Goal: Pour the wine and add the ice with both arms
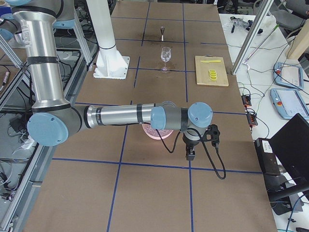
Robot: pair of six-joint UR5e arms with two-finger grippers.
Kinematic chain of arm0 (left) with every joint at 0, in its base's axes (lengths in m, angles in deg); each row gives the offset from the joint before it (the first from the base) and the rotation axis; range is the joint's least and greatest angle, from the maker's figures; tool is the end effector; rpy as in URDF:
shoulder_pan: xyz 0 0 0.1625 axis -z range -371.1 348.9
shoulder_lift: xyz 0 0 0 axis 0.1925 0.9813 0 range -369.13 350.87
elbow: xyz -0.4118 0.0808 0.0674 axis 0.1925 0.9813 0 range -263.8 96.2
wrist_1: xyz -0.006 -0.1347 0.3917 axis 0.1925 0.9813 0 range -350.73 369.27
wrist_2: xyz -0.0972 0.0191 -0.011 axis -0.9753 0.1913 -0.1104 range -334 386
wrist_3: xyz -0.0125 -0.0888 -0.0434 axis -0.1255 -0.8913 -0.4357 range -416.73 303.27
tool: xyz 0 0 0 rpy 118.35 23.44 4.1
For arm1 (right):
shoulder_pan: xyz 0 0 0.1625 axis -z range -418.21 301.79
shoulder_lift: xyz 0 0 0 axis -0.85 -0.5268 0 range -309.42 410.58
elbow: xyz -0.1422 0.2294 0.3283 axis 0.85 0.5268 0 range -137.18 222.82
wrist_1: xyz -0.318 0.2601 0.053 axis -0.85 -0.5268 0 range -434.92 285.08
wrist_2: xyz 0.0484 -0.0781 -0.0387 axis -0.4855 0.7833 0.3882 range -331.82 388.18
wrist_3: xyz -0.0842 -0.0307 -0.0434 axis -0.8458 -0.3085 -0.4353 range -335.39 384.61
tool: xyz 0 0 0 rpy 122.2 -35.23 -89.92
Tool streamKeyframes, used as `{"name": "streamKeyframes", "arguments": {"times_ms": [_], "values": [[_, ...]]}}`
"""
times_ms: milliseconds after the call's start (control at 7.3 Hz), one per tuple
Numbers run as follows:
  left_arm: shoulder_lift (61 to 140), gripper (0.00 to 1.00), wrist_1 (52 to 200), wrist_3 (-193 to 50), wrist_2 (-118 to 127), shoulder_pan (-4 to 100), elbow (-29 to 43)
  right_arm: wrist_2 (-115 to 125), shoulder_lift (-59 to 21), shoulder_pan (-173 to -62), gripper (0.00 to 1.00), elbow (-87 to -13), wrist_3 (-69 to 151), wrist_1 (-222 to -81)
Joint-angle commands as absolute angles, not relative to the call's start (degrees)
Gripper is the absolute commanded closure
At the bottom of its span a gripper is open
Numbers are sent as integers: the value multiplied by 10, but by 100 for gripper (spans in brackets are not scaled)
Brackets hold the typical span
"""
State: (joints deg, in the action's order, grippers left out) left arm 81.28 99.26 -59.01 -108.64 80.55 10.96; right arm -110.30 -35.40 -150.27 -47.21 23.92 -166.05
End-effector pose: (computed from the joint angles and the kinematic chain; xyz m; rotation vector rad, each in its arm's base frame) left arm -0.0776 -0.4972 0.6138 0.0811 0.7790 -0.0300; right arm 0.0775 -0.5215 0.6196 0.0681 -0.8446 0.0009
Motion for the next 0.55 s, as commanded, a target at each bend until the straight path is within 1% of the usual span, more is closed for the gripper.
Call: {"name": "streamKeyframes", "arguments": {"times_ms": [0,137,411], "values": [[814,0,993,-590,-1086,806,108,-1101,-395,-1507,0,-469,240,-1603],[814,0,993,-590,-1086,805,109,-1102,-414,-1516,0,-473,241,-1602],[814,0,993,-590,-1086,806,107,-1108,-416,-1526,0,-475,242,-1603]]}}
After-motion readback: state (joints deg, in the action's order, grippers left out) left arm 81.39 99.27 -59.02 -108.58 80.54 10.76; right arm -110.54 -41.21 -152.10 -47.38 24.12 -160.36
